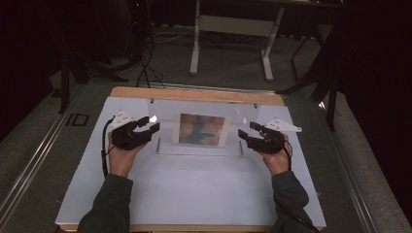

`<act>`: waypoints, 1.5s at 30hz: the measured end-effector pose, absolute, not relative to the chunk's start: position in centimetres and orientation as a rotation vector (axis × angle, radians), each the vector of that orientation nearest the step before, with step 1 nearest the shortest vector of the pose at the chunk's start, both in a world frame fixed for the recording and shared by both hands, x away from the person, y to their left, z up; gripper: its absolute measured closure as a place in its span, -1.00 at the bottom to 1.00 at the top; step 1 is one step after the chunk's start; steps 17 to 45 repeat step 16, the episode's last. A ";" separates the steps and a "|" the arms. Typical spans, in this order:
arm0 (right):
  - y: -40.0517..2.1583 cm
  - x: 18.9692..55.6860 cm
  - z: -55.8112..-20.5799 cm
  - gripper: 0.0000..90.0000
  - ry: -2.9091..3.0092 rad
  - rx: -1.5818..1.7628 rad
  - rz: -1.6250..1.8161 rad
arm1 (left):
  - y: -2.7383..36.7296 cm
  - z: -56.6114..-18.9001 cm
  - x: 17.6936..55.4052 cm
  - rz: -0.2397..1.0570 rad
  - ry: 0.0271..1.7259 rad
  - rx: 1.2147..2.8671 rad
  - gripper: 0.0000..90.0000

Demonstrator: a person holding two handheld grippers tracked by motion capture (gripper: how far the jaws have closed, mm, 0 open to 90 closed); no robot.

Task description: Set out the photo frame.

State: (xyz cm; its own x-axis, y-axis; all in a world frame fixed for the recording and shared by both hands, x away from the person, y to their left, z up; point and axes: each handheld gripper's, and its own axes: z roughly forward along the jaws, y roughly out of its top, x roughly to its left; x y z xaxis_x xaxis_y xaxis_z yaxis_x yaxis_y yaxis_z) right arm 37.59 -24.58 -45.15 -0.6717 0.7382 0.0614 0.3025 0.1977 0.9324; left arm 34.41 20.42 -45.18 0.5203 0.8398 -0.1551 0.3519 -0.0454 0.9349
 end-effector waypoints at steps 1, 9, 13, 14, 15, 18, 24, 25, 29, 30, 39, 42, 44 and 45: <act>-24.6 37.5 -45.1 -0.22 2.086 0.969 1.471 | 20.6 -45.1 34.4 0.539 1.036 1.634 0.03; -25.9 36.7 -45.1 -0.26 2.111 0.968 1.423 | 21.2 -45.0 33.6 0.551 1.036 1.687 0.03; -27.2 36.2 -45.2 -0.28 2.117 0.983 1.410 | 21.5 -45.2 33.2 0.568 1.045 1.707 0.03; -27.5 36.1 -45.3 -0.29 2.120 0.980 1.412 | 21.6 -45.3 33.1 0.568 1.051 1.709 0.03; -27.9 36.0 -45.3 -0.29 2.125 0.983 1.408 | 21.8 -45.4 33.0 0.565 1.054 1.707 0.03; -28.2 35.9 -45.3 -0.30 2.129 0.985 1.401 | 21.9 -45.5 32.9 0.563 1.061 1.705 0.03; -28.2 35.9 -45.3 -0.30 2.129 0.985 1.401 | 21.9 -45.5 32.9 0.563 1.061 1.705 0.03; -28.2 35.9 -45.3 -0.30 2.129 0.985 1.401 | 21.9 -45.5 32.9 0.563 1.061 1.705 0.03; -28.2 35.9 -45.3 -0.30 2.129 0.985 1.401 | 21.9 -45.5 32.9 0.563 1.061 1.705 0.03; -28.2 35.9 -45.3 -0.30 2.129 0.985 1.401 | 21.9 -45.5 32.9 0.563 1.061 1.705 0.03; -28.2 35.9 -45.3 -0.30 2.129 0.985 1.401 | 21.9 -45.5 32.9 0.563 1.061 1.705 0.03; -28.2 35.9 -45.3 -0.30 2.129 0.985 1.401 | 21.9 -45.5 32.9 0.563 1.061 1.705 0.03; -28.2 35.9 -45.3 -0.30 2.129 0.985 1.401 | 21.9 -45.5 32.9 0.563 1.061 1.705 0.03; -28.2 35.9 -45.3 -0.30 2.129 0.985 1.401 | 21.9 -45.5 32.9 0.563 1.061 1.705 0.03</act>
